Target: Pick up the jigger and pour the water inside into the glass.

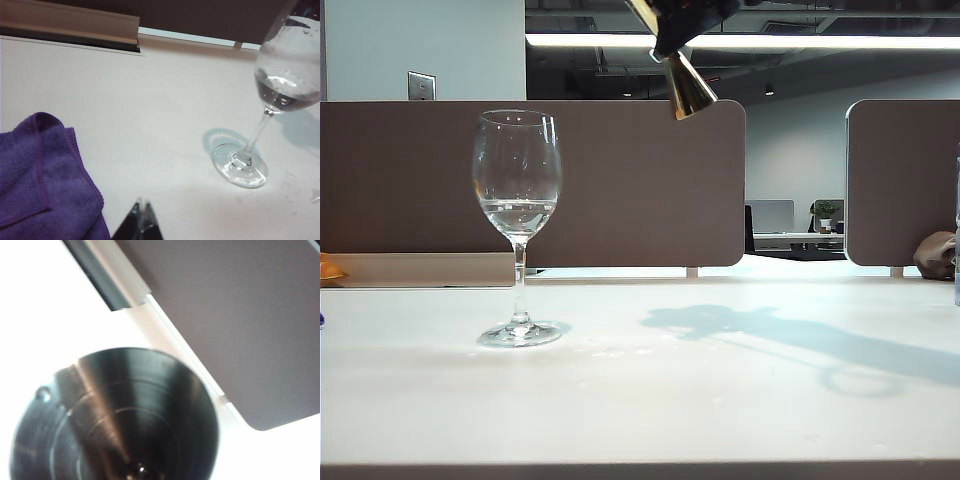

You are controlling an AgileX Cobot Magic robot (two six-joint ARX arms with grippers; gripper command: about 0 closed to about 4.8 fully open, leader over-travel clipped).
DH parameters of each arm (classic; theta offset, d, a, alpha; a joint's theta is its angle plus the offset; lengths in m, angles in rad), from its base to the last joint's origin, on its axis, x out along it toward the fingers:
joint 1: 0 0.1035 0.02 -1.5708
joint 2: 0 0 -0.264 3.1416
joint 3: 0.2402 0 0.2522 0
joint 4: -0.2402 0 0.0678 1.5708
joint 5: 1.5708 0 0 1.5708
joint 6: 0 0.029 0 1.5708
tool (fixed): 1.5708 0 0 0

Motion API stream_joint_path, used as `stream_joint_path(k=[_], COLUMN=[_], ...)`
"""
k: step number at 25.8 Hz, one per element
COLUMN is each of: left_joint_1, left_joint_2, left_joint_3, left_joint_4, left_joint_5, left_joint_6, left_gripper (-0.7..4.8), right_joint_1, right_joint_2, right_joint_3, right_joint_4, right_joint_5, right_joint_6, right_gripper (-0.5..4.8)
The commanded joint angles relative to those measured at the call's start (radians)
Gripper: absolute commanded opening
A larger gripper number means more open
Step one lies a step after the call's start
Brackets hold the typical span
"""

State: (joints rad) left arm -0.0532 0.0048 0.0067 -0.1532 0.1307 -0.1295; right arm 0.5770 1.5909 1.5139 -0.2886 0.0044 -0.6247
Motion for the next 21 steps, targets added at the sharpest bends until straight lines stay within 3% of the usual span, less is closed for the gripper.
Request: stream_joint_path(k=[1,4,6,10,13,21], left_joint_1=[0.001,0.001,0.002,0.002,0.001,0.002], left_joint_2=[0.001,0.001,0.001,0.001,0.001,0.001], left_joint_3=[0.001,0.001,0.001,0.001,0.001,0.001], left_joint_4=[0.012,0.012,0.012,0.012,0.012,0.012], left_joint_5=[0.004,0.004,0.004,0.004,0.004,0.004], left_joint_6=[0.002,0.002,0.002,0.002,0.002,0.002], left_gripper=[-0.05,-0.05,-0.05,-0.05,-0.05,-0.05], right_joint_1=[-0.032,-0.063,-0.085,-0.089,-0.088,-0.088], right_joint_2=[-0.101,-0.177,-0.261,-0.297,-0.266,-0.097], right_joint_3=[-0.11,-0.239,-0.438,-0.631,-0.82,-0.876], right_joint_4=[0.084,0.153,0.29,0.481,0.785,1.015], right_joint_5=[-0.065,-0.11,-0.153,-0.198,-0.217,-0.217], right_joint_6=[0.093,0.181,0.274,0.354,0.478,0.547], right_gripper=[-0.06,-0.06,-0.06,-0.06,-0.06,-0.06])
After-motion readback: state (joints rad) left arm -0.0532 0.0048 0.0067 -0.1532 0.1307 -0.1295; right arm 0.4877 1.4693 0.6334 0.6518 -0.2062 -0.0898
